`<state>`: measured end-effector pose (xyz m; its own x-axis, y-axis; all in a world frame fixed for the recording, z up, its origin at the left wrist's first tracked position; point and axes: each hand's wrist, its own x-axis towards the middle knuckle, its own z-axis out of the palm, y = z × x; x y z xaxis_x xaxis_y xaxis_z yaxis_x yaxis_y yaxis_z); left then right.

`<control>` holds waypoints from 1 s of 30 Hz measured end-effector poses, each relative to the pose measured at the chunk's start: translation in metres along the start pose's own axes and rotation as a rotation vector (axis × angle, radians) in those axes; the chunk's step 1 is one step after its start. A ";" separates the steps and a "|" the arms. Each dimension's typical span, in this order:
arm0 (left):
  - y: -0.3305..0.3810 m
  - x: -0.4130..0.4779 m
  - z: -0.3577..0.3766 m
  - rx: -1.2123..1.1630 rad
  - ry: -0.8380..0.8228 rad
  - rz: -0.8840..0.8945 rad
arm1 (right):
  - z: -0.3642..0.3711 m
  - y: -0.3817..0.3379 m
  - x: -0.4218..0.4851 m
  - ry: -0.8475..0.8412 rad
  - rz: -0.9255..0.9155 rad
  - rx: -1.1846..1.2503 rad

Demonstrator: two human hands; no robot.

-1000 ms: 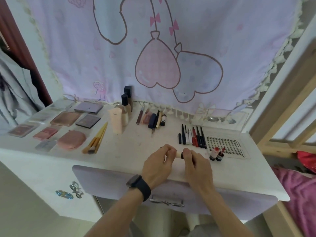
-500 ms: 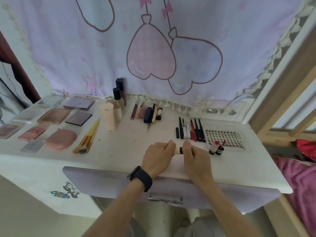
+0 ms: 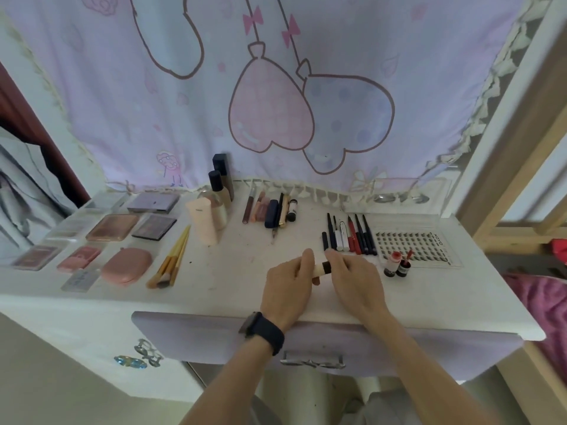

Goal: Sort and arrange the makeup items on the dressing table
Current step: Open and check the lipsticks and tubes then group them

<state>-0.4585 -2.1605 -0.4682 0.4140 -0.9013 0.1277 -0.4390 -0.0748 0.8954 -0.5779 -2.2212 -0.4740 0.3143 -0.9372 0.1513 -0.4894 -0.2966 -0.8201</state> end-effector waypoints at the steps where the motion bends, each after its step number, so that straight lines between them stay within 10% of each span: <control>1: -0.002 -0.002 0.002 -0.003 0.059 0.032 | 0.002 -0.005 0.002 -0.001 0.020 -0.056; 5: 0.003 -0.002 0.001 0.017 0.196 0.017 | 0.015 -0.017 -0.002 0.048 0.037 -0.025; 13: 0.024 0.003 -0.031 -0.125 -0.129 -0.197 | 0.009 -0.028 -0.013 0.269 -0.431 -0.027; 20: 0.016 0.008 -0.040 -0.053 -0.236 0.083 | -0.003 -0.011 -0.008 0.049 0.010 0.132; 30: -0.008 0.011 -0.027 -0.091 -0.152 0.010 | -0.008 0.008 -0.017 -0.020 -0.093 0.230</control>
<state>-0.4292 -2.1588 -0.4624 0.2816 -0.9564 0.0773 -0.3655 -0.0324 0.9303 -0.5934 -2.2091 -0.4790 0.3665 -0.9034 0.2224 -0.2606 -0.3292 -0.9076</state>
